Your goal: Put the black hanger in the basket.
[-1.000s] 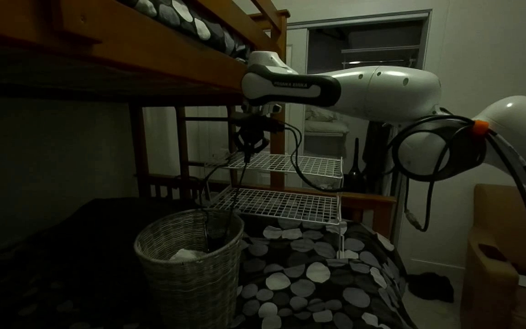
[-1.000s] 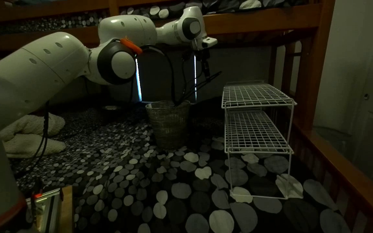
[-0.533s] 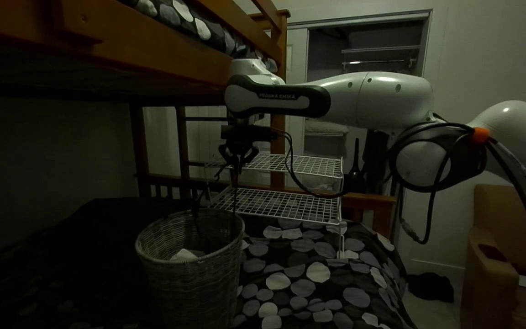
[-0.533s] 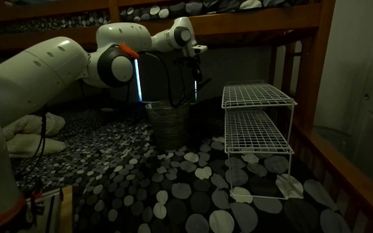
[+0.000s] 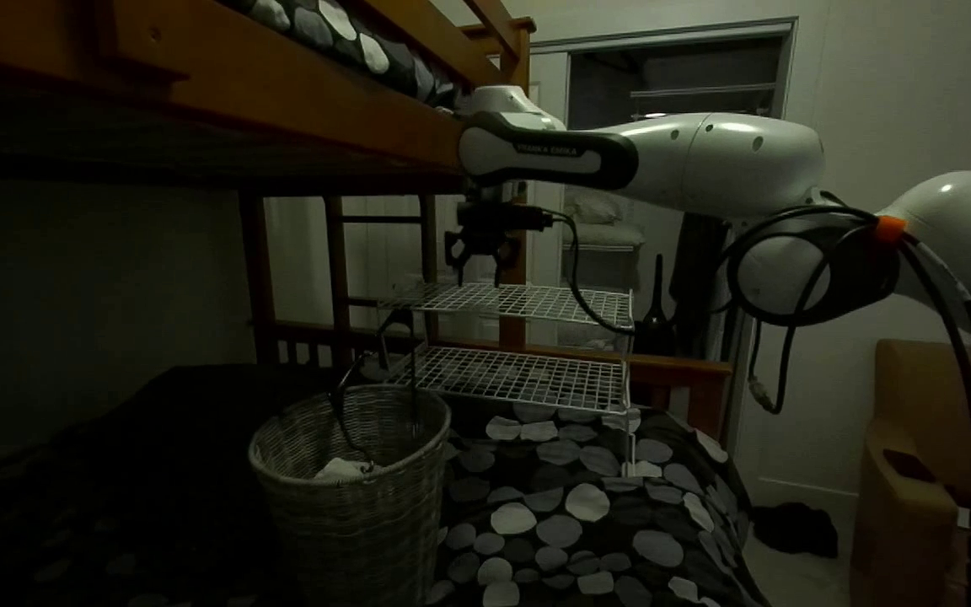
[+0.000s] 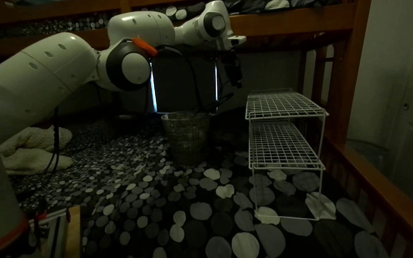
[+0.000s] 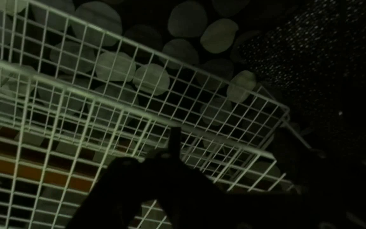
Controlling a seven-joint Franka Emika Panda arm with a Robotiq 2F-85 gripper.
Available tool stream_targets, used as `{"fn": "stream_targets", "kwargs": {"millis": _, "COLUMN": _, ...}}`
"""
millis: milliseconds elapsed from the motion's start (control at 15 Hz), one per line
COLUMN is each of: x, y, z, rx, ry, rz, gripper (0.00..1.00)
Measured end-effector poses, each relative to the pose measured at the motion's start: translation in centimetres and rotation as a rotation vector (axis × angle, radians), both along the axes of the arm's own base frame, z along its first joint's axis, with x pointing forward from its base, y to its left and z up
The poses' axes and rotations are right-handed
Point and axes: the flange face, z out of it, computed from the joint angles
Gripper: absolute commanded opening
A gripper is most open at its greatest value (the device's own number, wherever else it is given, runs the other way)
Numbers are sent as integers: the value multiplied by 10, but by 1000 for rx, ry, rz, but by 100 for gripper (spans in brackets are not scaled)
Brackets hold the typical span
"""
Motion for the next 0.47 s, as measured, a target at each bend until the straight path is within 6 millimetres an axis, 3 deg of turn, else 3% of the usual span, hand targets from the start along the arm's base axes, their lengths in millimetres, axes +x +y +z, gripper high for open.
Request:
{"fn": "stream_targets", "kwargs": {"millis": 267, "x": 18, "y": -84, "z": 1, "rx": -56, "ry": 19, "rz": 98, "gripper": 100}}
{"fn": "stream_targets", "kwargs": {"millis": 467, "x": 25, "y": -126, "z": 9, "rx": -82, "ry": -10, "rz": 138, "gripper": 99}}
